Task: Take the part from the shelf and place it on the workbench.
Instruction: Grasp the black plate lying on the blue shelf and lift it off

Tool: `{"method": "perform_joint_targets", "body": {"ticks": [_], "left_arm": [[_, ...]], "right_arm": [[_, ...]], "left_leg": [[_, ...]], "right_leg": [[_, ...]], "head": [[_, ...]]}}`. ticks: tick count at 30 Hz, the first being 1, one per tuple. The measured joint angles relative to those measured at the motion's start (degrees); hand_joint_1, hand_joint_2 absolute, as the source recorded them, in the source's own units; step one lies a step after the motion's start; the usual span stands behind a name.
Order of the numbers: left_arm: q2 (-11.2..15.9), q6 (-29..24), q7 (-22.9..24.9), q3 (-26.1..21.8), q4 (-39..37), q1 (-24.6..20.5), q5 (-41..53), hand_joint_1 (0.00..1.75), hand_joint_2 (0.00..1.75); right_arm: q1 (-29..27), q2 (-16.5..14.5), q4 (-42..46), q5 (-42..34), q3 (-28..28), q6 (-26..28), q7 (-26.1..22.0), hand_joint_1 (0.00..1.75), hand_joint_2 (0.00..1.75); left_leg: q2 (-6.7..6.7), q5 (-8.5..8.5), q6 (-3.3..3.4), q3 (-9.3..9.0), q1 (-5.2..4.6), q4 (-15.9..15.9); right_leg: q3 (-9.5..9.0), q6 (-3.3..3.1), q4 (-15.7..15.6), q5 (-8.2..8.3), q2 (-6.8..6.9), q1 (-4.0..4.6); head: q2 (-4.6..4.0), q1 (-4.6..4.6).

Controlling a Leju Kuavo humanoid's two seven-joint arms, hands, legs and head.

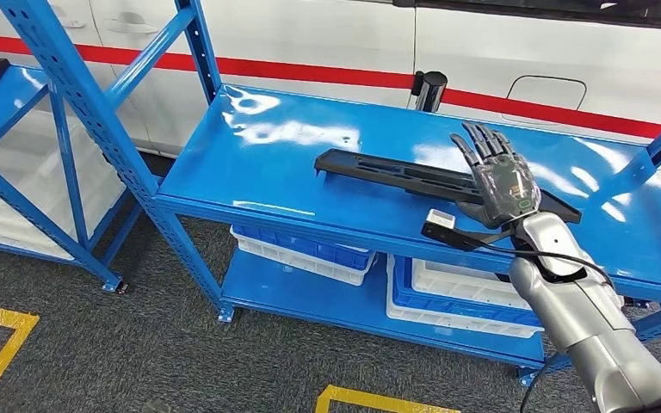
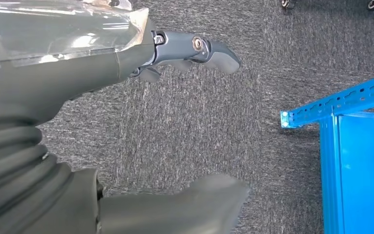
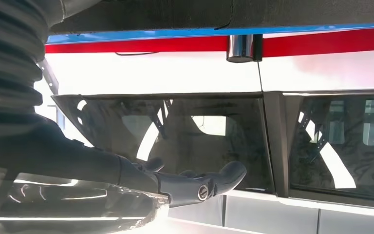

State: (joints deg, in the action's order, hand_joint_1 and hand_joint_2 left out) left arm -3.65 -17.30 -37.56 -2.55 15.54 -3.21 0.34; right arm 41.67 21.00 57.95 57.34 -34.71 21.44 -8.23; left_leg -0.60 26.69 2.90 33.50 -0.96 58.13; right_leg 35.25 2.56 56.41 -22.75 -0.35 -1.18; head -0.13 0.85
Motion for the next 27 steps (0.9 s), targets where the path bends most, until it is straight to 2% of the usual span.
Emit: {"method": "perform_joint_targets", "body": {"ticks": [15, 17, 19, 21, 23, 27], "left_arm": [[-0.39, -1.1, -0.16, -1.02, 0.0, 0.11, -1.46, 0.0, 1.75], [-0.39, -1.49, -0.19, -1.11, 0.0, 0.11, -1.45, 0.0, 1.75], [-0.39, -1.91, -0.23, -1.19, 0.01, 0.12, -1.44, 0.0, 0.87], [-0.39, -2.04, -0.28, -1.21, 0.15, 0.18, -1.36, 0.0, 0.0], [-0.43, -1.95, -0.31, -1.2, 0.67, 0.38, -1.28, 0.0, 0.0], [-0.59, -3.08, -0.32, -1.19, 2.48, 1.07, -0.99, 0.0, 1.75]], "right_arm": [[0.9, -1.52, -4.59, -2.25, -2.43, -1.63, -1.13, 0.0, 1.75], [0.87, -1.65, -5.08, -2.42, -2.78, -1.68, -1.16, 0.75, 1.75], [0.84, -1.69, -5.39, -2.77, -3.0, -1.86, -1.16, 1.61, 1.75], [0.77, -1.64, -5.6, -3.42, -3.14, -2.44, -1.19, 1.71, 1.75], [0.58, -1.48, -5.66, -4.15, -3.21, -3.0, -1.25, 1.71, 1.75], [0.13, -0.95, -5.66, -4.95, -3.21, -3.37, -1.31, 1.59, 1.75]], "left_leg": [[0.02, 0.04, -0.05, -0.02, 0.14, -0.02], [0.02, 0.05, -0.05, -0.01, 0.14, -0.02], [0.02, 0.05, -0.05, -0.01, 0.14, -0.02], [0.02, 0.05, -0.05, -0.01, 0.14, -0.02], [0.01, 0.05, -0.05, 0.0, 0.14, -0.02], [0.01, 0.06, -0.05, 0.02, 0.13, -0.01]], "right_leg": [[0.06, 0.16, 0.03, -0.12, 0.0, 0.15], [0.06, 0.16, 0.03, -0.12, 0.0, 0.16], [0.07, 0.16, 0.03, -0.12, -0.01, 0.15], [0.07, 0.15, 0.03, -0.12, 0.0, 0.15], [0.08, 0.15, 0.03, -0.12, 0.0, 0.15], [0.08, 0.16, 0.02, -0.12, 0.0, 0.14]], "head": [[0.0, 0.01], [0.0, 0.02], [0.0, 0.02], [0.0, 0.01], [0.0, 0.01], [0.0, 0.01]]}}
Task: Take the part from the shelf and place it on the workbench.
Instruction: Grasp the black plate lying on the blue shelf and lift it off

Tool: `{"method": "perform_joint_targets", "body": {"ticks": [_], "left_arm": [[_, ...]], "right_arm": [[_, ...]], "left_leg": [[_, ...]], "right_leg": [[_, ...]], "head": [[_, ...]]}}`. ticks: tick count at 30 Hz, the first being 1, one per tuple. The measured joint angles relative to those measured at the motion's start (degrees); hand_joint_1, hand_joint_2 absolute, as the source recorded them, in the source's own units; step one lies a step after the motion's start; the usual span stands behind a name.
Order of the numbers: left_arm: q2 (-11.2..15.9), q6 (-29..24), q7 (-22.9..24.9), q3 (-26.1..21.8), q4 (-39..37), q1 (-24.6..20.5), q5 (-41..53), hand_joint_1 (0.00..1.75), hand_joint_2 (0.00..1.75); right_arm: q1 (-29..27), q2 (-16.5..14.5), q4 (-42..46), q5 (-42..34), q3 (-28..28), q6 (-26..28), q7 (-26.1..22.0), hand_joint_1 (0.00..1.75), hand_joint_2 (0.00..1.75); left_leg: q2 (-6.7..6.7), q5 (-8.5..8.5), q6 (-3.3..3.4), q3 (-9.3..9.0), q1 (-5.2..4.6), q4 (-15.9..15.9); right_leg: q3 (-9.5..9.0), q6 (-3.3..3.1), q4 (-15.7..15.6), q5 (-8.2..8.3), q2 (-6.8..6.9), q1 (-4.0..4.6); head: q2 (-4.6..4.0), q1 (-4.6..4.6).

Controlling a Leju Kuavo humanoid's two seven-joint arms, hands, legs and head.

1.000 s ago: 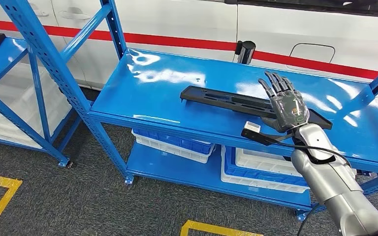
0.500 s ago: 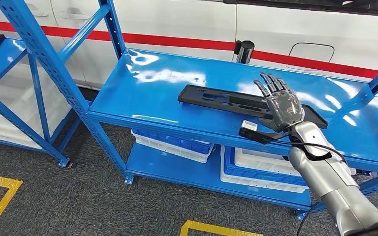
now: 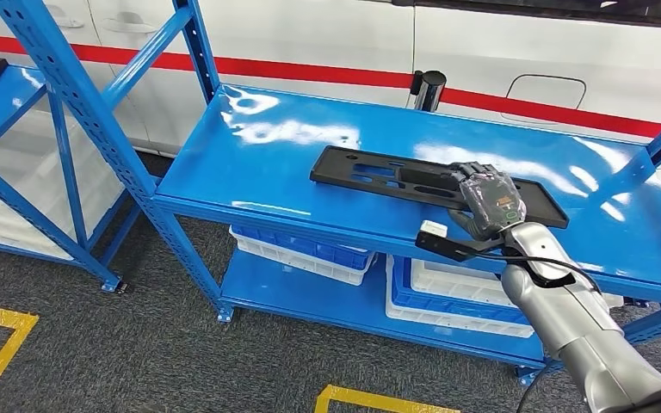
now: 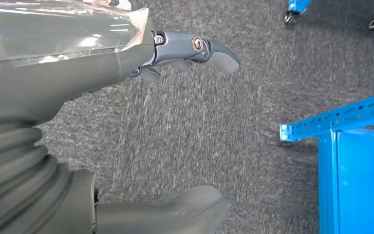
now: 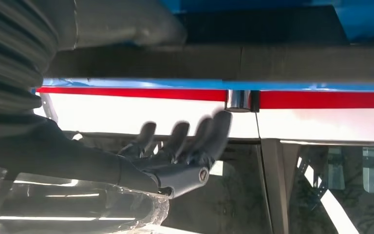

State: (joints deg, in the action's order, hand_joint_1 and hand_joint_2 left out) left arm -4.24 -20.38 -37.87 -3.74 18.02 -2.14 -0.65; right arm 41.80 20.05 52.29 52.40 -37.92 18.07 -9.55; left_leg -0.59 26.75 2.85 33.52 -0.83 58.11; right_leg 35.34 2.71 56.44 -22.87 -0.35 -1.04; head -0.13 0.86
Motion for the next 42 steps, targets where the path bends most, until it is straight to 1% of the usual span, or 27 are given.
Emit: {"method": "perform_joint_targets", "body": {"ticks": [1, 3, 6, 10, 14, 18, 24, 26, 30, 33, 36, 39, 42], "left_arm": [[-0.04, -0.51, -0.01, 0.0, 0.4, 0.15, 0.05, 0.0, 1.75], [-0.14, -1.41, -0.01, 0.0, 1.23, 0.41, 0.21, 0.0, 1.75], [-0.28, -2.36, -0.01, 0.01, 2.31, 0.7, 0.5, 0.0, 1.75], [-0.4, -2.96, -0.01, 0.02, 2.88, 0.85, 0.34, 0.0, 0.0], [-0.43, -2.5, -0.01, 0.02, 2.79, 0.82, 0.06, 0.0, 0.0], [-0.38, -0.93, -0.01, 0.06, 2.09, 0.77, -0.13, 0.0, 0.0], [-0.32, 1.11, -0.01, 0.16, 1.73, 0.8, -0.62, 0.0, 0.0], [-0.31, 1.79, -0.01, 0.2, 1.71, 0.79, -0.64, 0.0, 0.0], [-0.25, 2.09, -0.01, 0.28, 1.68, 0.81, -0.6, 0.0, 0.0], [-0.18, 0.93, -0.01, 0.29, 1.98, 1.02, -0.26, 0.0, 0.0], [-0.19, -1.35, -0.01, 0.35, 3.28, 1.53, 0.8, 0.0, 0.0], [-0.22, -4.32, -0.01, 0.41, 5.28, 2.28, 2.15, 0.0, 0.0], [-0.27, -5.93, -0.01, 0.41, 6.72, 2.63, 2.56, 0.0, 0.0]], "right_arm": [[-0.07, 0.14, 0.01, -0.06, 0.01, -0.1, -0.01, 1.64, 1.75], [-0.22, 0.41, 0.06, -0.16, 0.02, -0.25, -0.03, 1.69, 1.75], [-0.31, 0.86, 0.43, -0.31, 0.06, -0.35, -0.07, 1.7, 1.75], [-0.29, 1.65, 1.81, -1.04, 0.08, -1.01, -0.81, 1.68, 1.75], [-0.28, 2.6, 4.32, -2.69, 0.15, -2.34, -1.37, 1.64, 1.75], [-0.19, 4.35, 8.01, -5.09, 0.5, -3.71, -1.85, 1.59, 1.75], [-0.1, 8.03, 15.05, -7.1, 1.64, -4.9, -2.25, 1.64, 1.75], [-0.1, 9.05, 17.27, -7.87, 2.18, -5.45, -2.69, 1.61, 1.75], [-0.36, 10.74, 21.98, -9.8, 3.4, -7.12, -3.39, 1.51, 1.75], [-0.78, 11.74, 25.49, -10.27, 4.58, -7.68, -3.8, 1.52, 1.75], [-1.07, 12.5, 28.05, -9.83, 5.53, -7.73, -3.89, 1.52, 1.75], [-1.46, 13.03, 29.61, -9.22, 6.23, -7.8, -3.98, 1.52, 1.75], [-1.84, 13.36, 30.4, -8.83, 6.58, -7.93, -4.09, 1.52, 1.75]], "left_leg": [[0.0, 0.0, 0.0, 0.0, 0.0, 0.0], [0.0, 0.0, 0.0, 0.0, 0.0, 0.0], [0.0, 0.0, 0.0, 0.0, 0.0, 0.0], [0.0, 0.0, 0.0, 0.0, 0.0, 0.0], [0.0, 0.0, 0.0, 0.0, 0.0, 0.0], [0.0, 0.0, 0.0, 0.01, 0.0, 0.0], [-0.03, 0.0, 0.0, 0.06, -0.01, 0.0], [-0.02, 0.01, 0.0, 0.07, -0.01, 0.0], [-0.03, 0.01, 0.0, 0.08, -0.01, 0.0], [-0.03, 0.01, 0.0, 0.09, -0.01, 0.0], [-0.02, 0.01, -0.01, 0.09, -0.01, 0.0], [-0.02, 0.01, -0.01, 0.09, -0.01, 0.0], [-0.02, 0.01, 0.0, 0.09, -0.01, 0.0]], "right_leg": [[0.0, 0.0, 0.0, 0.0, 0.0, 0.0], [0.01, 0.0, 0.0, 0.0, 0.0, 0.0], [0.01, 0.0, 0.0, 0.0, 0.0, 0.0], [0.01, 0.0, 0.0, 0.0, 0.0, 0.01], [0.01, 0.0, 0.0, 0.0, 0.0, 0.01], [0.01, 0.0, 0.0, 0.0, 0.0, 0.0], [0.03, 0.01, 0.0, 0.0, 0.03, -0.01], [0.04, 0.01, 0.0, 0.0, 0.03, 0.0], [0.08, 0.01, 0.0, 0.0, 0.04, 0.0], [0.09, 0.01, 0.0, -0.01, 0.04, 0.0], [0.1, 0.01, 0.0, -0.01, 0.04, 0.0], [0.1, 0.01, 0.0, -0.01, 0.04, 0.0], [0.09, 0.01, 0.0, -0.01, 0.04, 0.0]], "head": [[0.0, -0.01], [0.0, -0.01], [0.0, -0.01], [0.0, -0.01], [0.0, 0.0], [0.0, 0.01], [0.0, -0.01], [0.0, 0.0], [0.0, 0.0], [0.0, 0.01], [0.0, 0.0], [0.0, -0.01], [0.0, -0.01]]}}
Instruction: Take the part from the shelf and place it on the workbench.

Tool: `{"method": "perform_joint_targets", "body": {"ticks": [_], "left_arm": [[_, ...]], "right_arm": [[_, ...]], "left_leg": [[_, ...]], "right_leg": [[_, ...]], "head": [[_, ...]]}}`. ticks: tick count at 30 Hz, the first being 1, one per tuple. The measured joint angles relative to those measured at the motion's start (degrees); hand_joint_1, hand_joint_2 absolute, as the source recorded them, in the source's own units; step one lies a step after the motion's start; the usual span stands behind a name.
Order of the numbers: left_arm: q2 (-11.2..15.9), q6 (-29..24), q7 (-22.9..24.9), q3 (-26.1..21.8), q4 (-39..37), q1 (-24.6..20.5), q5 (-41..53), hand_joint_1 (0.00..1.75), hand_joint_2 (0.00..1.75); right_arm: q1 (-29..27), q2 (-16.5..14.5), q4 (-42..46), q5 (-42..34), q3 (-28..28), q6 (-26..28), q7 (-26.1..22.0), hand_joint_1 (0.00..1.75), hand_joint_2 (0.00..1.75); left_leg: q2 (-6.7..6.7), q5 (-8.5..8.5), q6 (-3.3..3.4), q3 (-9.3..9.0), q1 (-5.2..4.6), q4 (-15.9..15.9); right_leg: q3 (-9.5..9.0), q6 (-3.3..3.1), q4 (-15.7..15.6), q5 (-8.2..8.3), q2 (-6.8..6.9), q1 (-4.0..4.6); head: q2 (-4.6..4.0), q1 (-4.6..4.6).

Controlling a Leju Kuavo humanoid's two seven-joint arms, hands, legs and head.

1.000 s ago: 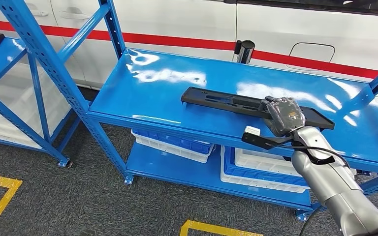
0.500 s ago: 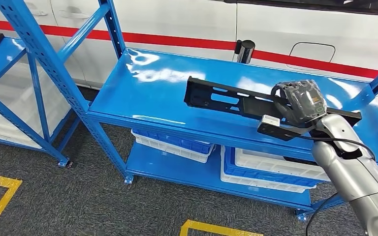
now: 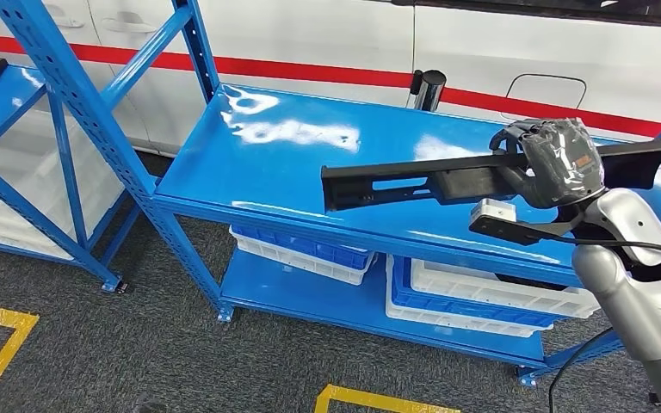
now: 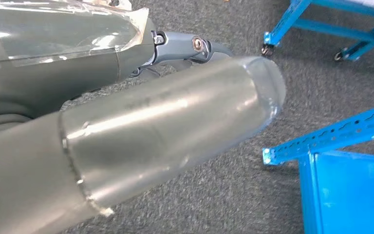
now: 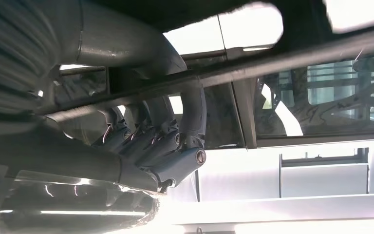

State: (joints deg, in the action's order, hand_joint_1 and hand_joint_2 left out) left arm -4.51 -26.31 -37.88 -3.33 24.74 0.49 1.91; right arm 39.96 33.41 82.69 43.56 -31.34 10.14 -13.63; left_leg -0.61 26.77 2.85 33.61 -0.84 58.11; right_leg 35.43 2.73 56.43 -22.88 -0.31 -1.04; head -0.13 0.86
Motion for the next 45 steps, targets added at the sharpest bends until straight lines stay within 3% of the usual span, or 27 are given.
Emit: {"method": "perform_joint_targets", "body": {"ticks": [13, 31, 35, 37, 39, 41, 42, 44, 45], "left_arm": [[-0.15, 0.13, 0.16, -0.45, -1.81, -1.16, -0.72, 0.0, 0.0], [-0.13, 2.91, 4.54, -0.44, -5.41, -3.22, 2.32, 0.0, 0.0], [-0.08, 3.38, 5.27, -0.36, -5.44, -3.5, 2.49, 0.0, 0.0], [-0.16, 3.41, 5.52, -0.28, -5.45, -3.63, 2.71, 0.0, 0.0], [-0.21, 3.38, 5.75, -0.15, -5.46, -3.69, 3.0, 0.0, 0.0], [-0.25, 3.3, 5.91, -0.03, -5.47, -3.69, 3.27, 0.0, 0.0], [-0.28, 3.26, 5.93, 0.01, -5.47, -3.69, 3.35, 0.0, 0.0], [-0.32, 3.26, 5.95, 0.02, -5.48, -3.71, 3.42, 0.0, 0.0], [-0.32, 3.26, 5.95, 0.03, -5.49, -3.75, 3.42, 0.0, 0.0]], "right_arm": [[-1.16, 0.37, 2.46, 0.3, 0.08, -0.1, -0.57, 1.52, 1.75], [-5.66, 1.58, 5.73, 2.64, 3.02, 0.59, 1.48, 1.52, 1.75], [-5.82, 1.5, 5.96, 3.1, 3.75, 0.5, 1.66, 1.52, 1.75], [-5.69, 1.49, 5.99, 3.18, 4.17, 0.36, 1.68, 1.52, 1.75], [-5.62, 1.44, 5.85, 3.19, 4.29, 0.13, 1.66, 1.52, 1.75], [-5.69, 1.33, 5.54, 3.19, 4.28, -0.01, 1.64, 1.52, 1.75], [-5.7, 1.28, 5.39, 3.19, 4.29, -0.02, 1.63, 1.52, 1.75], [-5.69, 1.23, 5.2, 3.15, 4.37, -0.01, 1.62, 1.52, 1.75], [-5.67, 1.23, 5.14, 3.12, 4.4, -0.01, 1.6, 1.52, 1.75]], "left_leg": [[0.0, 0.0, 0.0, 0.0, 0.0, 0.0], [0.0, 0.02, 0.02, 0.03, -0.01, 0.01], [0.07, -0.41, 1.21, -0.59, 0.08, -0.69], [0.17, -1.08, 1.65, -1.31, 0.5, -1.55], [0.21, -1.23, 1.79, -1.31, 0.5, -1.69], [0.18, -1.2, 1.74, -1.24, 0.45, -1.67], [0.13, -1.15, 1.65, -1.25, 0.47, -1.62], [-0.03, -0.85, 1.16, -1.29, 0.65, -1.26], [-0.14, -0.58, 0.73, -1.14, 0.62, -0.86]], "right_leg": [[0.01, 0.0, 0.0, 0.0, 0.0, 0.0], [0.0, 0.01, -0.02, 0.01, 0.0, 0.0], [-0.08, 0.76, -0.35, 0.17, 0.12, -0.45], [1.48, 0.34, 3.19, -1.87, 0.19, -0.33], [5.06, -0.22, 11.41, -5.55, 0.21, -0.39], [7.55, -0.05, 17.21, -7.5, 0.21, -0.41], [7.08, 0.33, 16.65, -7.09, 0.22, -0.47], [3.06, 1.32, 9.3, -4.46, 0.27, -0.82], [0.83, 1.51, 5.4, -3.35, 0.17, -0.81]], "head": [[0.0, 0.01], [0.0, 0.01], [0.0, 0.03], [0.0, -0.08], [0.0, -0.13], [0.0, -0.11], [0.0, -0.11], [0.0, -0.13], [0.0, -0.17]]}}
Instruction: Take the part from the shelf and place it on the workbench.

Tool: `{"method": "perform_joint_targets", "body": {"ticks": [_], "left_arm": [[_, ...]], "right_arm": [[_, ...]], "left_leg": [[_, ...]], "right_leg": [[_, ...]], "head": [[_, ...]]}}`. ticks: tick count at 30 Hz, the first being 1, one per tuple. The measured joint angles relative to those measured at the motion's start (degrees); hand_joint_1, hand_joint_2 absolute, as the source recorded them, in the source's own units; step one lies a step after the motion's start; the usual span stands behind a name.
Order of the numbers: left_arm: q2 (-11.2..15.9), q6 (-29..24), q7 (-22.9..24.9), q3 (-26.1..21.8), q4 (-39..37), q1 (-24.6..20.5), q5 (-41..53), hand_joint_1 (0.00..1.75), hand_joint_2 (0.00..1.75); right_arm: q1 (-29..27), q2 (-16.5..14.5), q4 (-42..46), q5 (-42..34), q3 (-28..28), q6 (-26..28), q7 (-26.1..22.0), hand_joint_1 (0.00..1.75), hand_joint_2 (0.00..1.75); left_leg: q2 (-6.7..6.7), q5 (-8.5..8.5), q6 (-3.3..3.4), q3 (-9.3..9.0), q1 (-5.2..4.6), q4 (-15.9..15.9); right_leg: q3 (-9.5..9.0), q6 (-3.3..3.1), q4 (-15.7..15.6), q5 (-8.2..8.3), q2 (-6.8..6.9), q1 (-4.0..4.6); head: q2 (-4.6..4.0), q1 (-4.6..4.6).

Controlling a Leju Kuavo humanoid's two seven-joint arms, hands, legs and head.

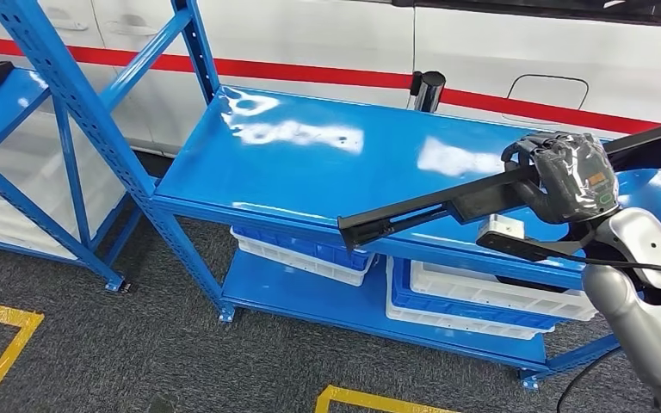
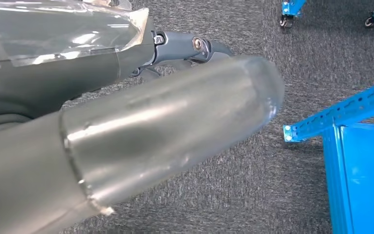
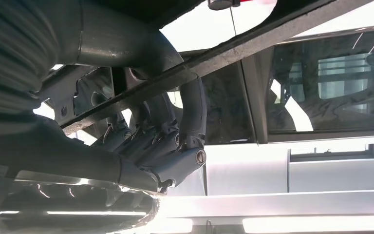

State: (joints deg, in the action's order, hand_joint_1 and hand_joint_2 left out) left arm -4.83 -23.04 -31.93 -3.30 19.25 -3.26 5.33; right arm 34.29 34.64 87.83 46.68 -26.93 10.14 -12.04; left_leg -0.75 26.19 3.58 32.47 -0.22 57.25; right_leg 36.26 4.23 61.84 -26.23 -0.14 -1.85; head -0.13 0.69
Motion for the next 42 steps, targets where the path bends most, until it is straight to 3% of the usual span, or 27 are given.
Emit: {"method": "perform_joint_targets", "body": {"ticks": [2, 6, 8, 10, 11, 12, 13, 15, 17, 20, 22, 25, 26, 27, 29, 31, 32, 35, 37, 40, 41, 42], "left_arm": [[0.03, 0.01, 0.0, 0.0, -0.02, -0.06, 0.01, 0.0, 0.0], [0.04, 0.01, -0.01, 0.01, -0.06, -0.09, 0.02, 0.0, 0.0], [0.03, 0.01, -0.01, 0.02, -0.06, -0.16, 0.04, 0.0, 0.0], [0.02, 0.04, 0.09, 0.02, -0.08, -0.16, 0.06, 0.0, 0.0], [0.02, 0.08, 0.17, 0.02, -0.09, -0.14, 0.07, 0.0, 0.0], [0.02, 0.11, 0.26, 0.02, -0.1, -0.14, 0.08, 0.0, 0.0], [0.03, 0.13, 0.31, 0.02, -0.1, -0.16, 0.1, 0.0, 0.0], [0.15, 0.15, 0.34, 0.02, -0.1, -0.27, 0.2, 0.0, 0.0], [0.32, 0.21, 0.31, 0.05, -0.1, -0.47, 0.42, 0.0, 0.0], [0.44, 0.26, 0.3, 0.07, -0.1, -0.59, 0.54, 0.0, 0.0], [0.44, 0.21, 0.25, 0.05, -0.1, -0.66, 0.51, 0.0, 0.0], [0.45, 0.17, 0.18, 0.04, -0.11, -0.69, 0.51, 0.0, 0.0], [0.44, 0.17, 0.16, 0.04, -0.12, -0.65, 0.51, 0.0, 0.0], [0.43, 0.16, 0.16, 0.04, -0.14, -0.62, 0.51, 0.0, 0.0], [0.43, 0.15, 0.13, 0.03, -0.18, -0.61, 0.51, 0.0, 0.0], [0.48, 0.14, 0.04, 0.01, -0.2, -0.62, 0.48, 0.0, 0.0], [0.5, 0.14, -0.03, 0.0, -0.2, -0.61, 0.45, 0.0, 0.0], [0.6, 0.13, -0.16, -0.02, -0.31, -0.45, 0.34, 0.0, 0.0], [0.62, 0.12, -0.18, -0.02, -0.42, -0.36, 0.28, 0.0, 0.0], [0.61, 0.11, -0.2, -0.02, -0.48, -0.29, 0.23, 0.0, 0.0], [0.62, 0.11, -0.19, -0.02, -0.5, -0.22, 0.22, 0.0, 0.0], [0.61, 0.12, -0.19, -0.02, -0.54, -0.16, 0.21, 0.0, 0.0]], "right_arm": [[-0.06, -0.01, -0.15, -0.05, 0.05, 0.02, -0.08, 1.52, 1.75], [-0.21, -0.09, -0.44, -0.06, 0.06, 0.04, -0.2, 1.52, 1.75], [-0.18, -0.11, -0.46, -0.06, 0.1, 0.05, -0.22, 1.52, 1.75], [-0.2, -0.17, -0.53, -0.06, 0.07, 0.05, -0.22, 1.52, 1.75], [-0.23, -0.23, -0.57, -0.06, 0.04, 0.04, -0.22, 1.52, 1.75], [-0.24, -0.31, -0.62, -0.06, 0.02, 0.04, -0.24, 1.52, 1.75], [-0.25, -0.39, -0.66, -0.06, 0.03, 0.03, -0.27, 1.52, 1.75], [-0.2, -0.5, -0.71, -0.06, 0.09, 0.03, -0.34, 1.52, 1.75], [-0.09, -0.55, -0.81, -0.1, 0.15, 0.03, -0.44, 1.52, 1.75], [-0.04, -0.65, -1.04, -0.21, 0.16, 0.08, -0.74, 1.52, 1.75], [0.25, -0.66, -1.2, -0.23, 0.23, 0.09, -0.99, 1.52, 1.75], [0.7, -0.73, -1.79, -0.3, 0.09, 0.08, -1.25, 1.52, 1.75], [0.68, -0.78, -2.04, -0.33, -0.04, 0.07, -1.33, 1.52, 1.75], [0.64, -0.85, -2.29, -0.36, -0.15, 0.05, -1.4, 1.52, 1.75], [0.73, -1.0, -2.63, -0.39, -0.26, 0.05, -1.43, 1.52, 1.75], [1.06, -1.12, -2.86, -0.41, -0.31, 0.04, -1.44, 1.52, 1.75], [1.23, -1.16, -2.96, -0.44, -0.36, 0.03, -1.45, 1.52, 1.75], [1.36, -1.32, -3.32, -0.52, -0.53, 0.03, -1.51, 1.52, 1.75], [1.48, -1.47, -3.48, -0.54, -0.59, 0.03, -1.57, 1.52, 1.75], [1.62, -1.66, -3.6, -0.54, -0.63, 0.03, -1.58, 1.52, 1.75], [1.6, -1.7, -3.67, -0.54, -0.66, 0.03, -1.58, 1.52, 1.75], [1.59, -1.74, -3.74, -0.55, -0.69, 0.03, -1.58, 1.52, 1.75]], "left_leg": [[-0.17, 0.36, -0.78, 0.39, -0.12, 0.67], [-0.15, 1.28, -1.85, 1.1, 0.09, 1.95], [0.26, 4.35, -2.57, 3.41, 0.31, 7.02], [0.51, 7.57, -2.93, 7.09, 0.43, 14.56], [0.55, 8.06, -2.9, 8.3, 0.44, 16.86], [0.56, 7.38, -2.69, 8.47, 0.41, 16.95], [0.55, 5.71, -2.28, 7.41, 0.34, 14.65], [0.57, 1.95, -0.96, 3.4, -0.02, 6.7], [0.81, 0.46, -0.01, 0.94, -0.56, 1.76], [0.98, -0.14, 0.29, 0.58, -0.73, 0.45], [1.03, -1.2, 0.58, 0.27, -0.41, -0.9], [1.05, -1.91, 0.8, 0.55, -0.36, -1.47], [1.03, -1.95, 0.75, 0.71, -0.39, -1.39], [0.99, -1.98, 0.71, 0.85, -0.39, -1.23], [0.89, -1.92, 0.54, 1.14, -0.32, -0.64], [0.78, -1.69, 0.11, 1.7, -0.43, 0.27], [0.71, -1.64, -0.16, 2.06, -0.55, 0.67], [0.53, -1.83, -0.88, 2.76, -0.7, 1.16], [0.41, -0.12, -1.56, 3.58, -0.49, 2.98], [0.46, 6.28, -2.71, 7.46, 0.12, 12.87], [0.51, 7.67, -2.91, 8.54, 0.29, 15.93], [0.53, 8.04, -2.99, 8.72, 0.41, 17.23]], "right_leg": [[-2.17, -0.52, -3.93, 0.86, -0.26, 0.11], [-2.06, -2.03, -3.77, 0.97, -0.39, 0.07], [-2.09, -2.62, -3.82, 1.02, -0.29, -0.02], [-2.03, -2.95, -3.81, 1.0, -0.2, 0.2], [-2.01, -3.02, -3.81, 1.01, -0.18, 0.33], [-2.01, -3.08, -3.81, 1.01, -0.17, 0.49], [-2.05, -3.1, -3.82, 1.03, -0.19, 0.67], [-2.14, -3.18, -3.86, 1.1, -0.21, 0.98], [-2.1, -3.16, -3.9, 1.21, -0.14, 1.1], [-1.93, -2.62, -4.06, 1.43, 0.17, 1.22], [-0.81, -2.54, -2.11, 0.12, 0.25, 1.44], [3.63, -2.83, 8.08, -4.69, 0.22, 1.24], [4.62, -2.6, 10.67, -5.54, 0.22, 1.16], [4.6, -2.17, 11.24, -5.51, 0.23, 1.05], [1.39, -1.0, 5.79, -3.19, 0.26, 0.7], [-2.4, -0.57, -1.36, -1.09, 0.19, 0.51], [-3.29, -0.78, -3.2, -0.59, 0.09, 0.55], [-3.22, -1.89, -3.62, -0.04, -0.07, 0.6], [-2.98, -2.66, -3.72, 0.4, 0.02, 0.2], [-2.13, -3.62, -3.76, 1.06, 0.18, 0.13], [-1.8, -3.77, -3.75, 1.28, 0.21, 0.17], [-1.49, -3.82, -3.75, 1.51, 0.21, 0.18]], "head": [[0.0, 0.01], [0.0, 0.07], [0.0, 0.15], [0.0, 0.17], [0.0, 0.18], [0.0, 0.18], [0.0, 0.18], [0.0, 0.12], [0.0, 0.12], [0.0, 0.19], [0.0, 0.08], [0.0, -0.05], [0.0, -0.04], [0.0, -0.04], [0.0, -0.04], [0.0, -0.06], [0.0, -0.04], [0.0, 0.04], [0.0, 0.21], [0.0, 0.53], [0.0, 0.53], [0.0, 0.54]]}}
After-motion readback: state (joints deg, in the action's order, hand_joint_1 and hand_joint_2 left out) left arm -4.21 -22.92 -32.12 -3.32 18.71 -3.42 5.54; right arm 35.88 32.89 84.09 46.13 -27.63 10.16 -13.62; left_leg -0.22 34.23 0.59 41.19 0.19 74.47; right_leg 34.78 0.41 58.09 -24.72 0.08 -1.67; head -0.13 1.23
